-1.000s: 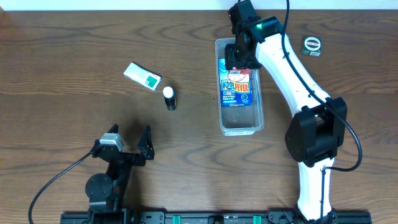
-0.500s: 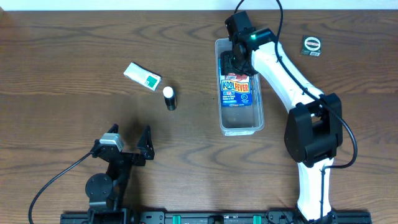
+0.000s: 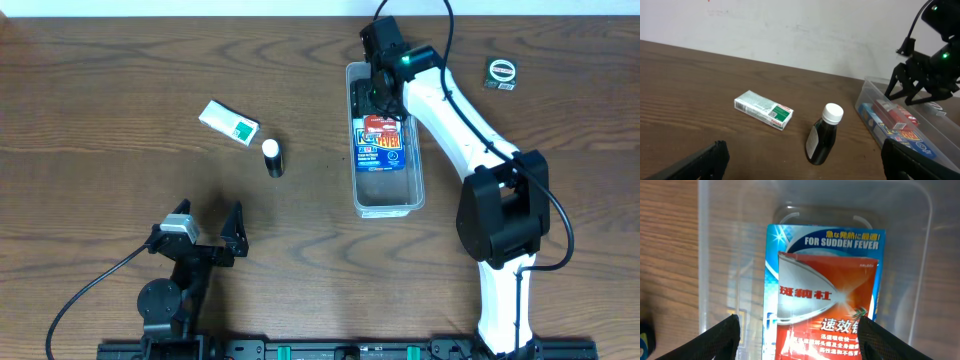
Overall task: Pack container
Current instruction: 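Carry the red-white box into the container and release it, then move the right gripper to the green Zam-Buk tin and grasp it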
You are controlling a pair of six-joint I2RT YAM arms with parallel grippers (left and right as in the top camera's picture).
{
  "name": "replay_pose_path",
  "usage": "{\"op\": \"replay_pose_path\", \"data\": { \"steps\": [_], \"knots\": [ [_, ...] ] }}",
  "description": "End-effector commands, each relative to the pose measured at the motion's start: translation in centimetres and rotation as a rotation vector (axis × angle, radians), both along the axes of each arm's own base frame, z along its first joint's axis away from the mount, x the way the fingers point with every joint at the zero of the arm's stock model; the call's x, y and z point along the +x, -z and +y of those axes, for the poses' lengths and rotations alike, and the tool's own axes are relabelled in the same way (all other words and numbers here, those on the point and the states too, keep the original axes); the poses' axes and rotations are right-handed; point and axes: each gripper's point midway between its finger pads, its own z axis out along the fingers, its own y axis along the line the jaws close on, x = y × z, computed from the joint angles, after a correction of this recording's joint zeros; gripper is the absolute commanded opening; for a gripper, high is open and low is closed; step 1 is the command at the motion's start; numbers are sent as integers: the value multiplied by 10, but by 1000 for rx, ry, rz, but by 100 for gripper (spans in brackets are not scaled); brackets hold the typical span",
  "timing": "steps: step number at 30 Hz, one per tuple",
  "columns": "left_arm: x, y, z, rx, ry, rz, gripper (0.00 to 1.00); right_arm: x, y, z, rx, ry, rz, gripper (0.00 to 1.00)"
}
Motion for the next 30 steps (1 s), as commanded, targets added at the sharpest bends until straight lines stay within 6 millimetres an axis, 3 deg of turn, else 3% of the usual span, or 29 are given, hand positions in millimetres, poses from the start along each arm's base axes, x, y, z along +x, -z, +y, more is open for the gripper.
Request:
{"op": "replay_pose_path", "data": {
  "steps": [1,4,6,9,11,14,18,25,30],
  "knots": [
    [-1,15,-1,-7,9,47,98,17,-68,3,18,-68,-158,74],
    [-1,15,-1,-7,9,47,98,27,-123,-25,-13,-20,-265,78],
    [-1,15,-1,-7,9,47,98,33,-155,-58,-55,42,-326,79],
    [-1,15,-1,-7,9,47,98,37,-178,-115,-116,151,-371,80],
    [-1,15,-1,-7,9,47,98,39,-180,-153,-123,219,-362,80],
    [-1,15,-1,-7,9,47,98,43,-163,-194,-98,239,-314,79],
    [-1,15,-1,-7,9,47,98,51,-116,-236,-84,261,-213,80],
    [-1,15,-1,-7,9,47,98,76,-46,-264,-100,291,-146,85],
    [-1,15,-1,-7,9,47,98,97,-10,-274,-108,289,-161,91]
  ]
}}
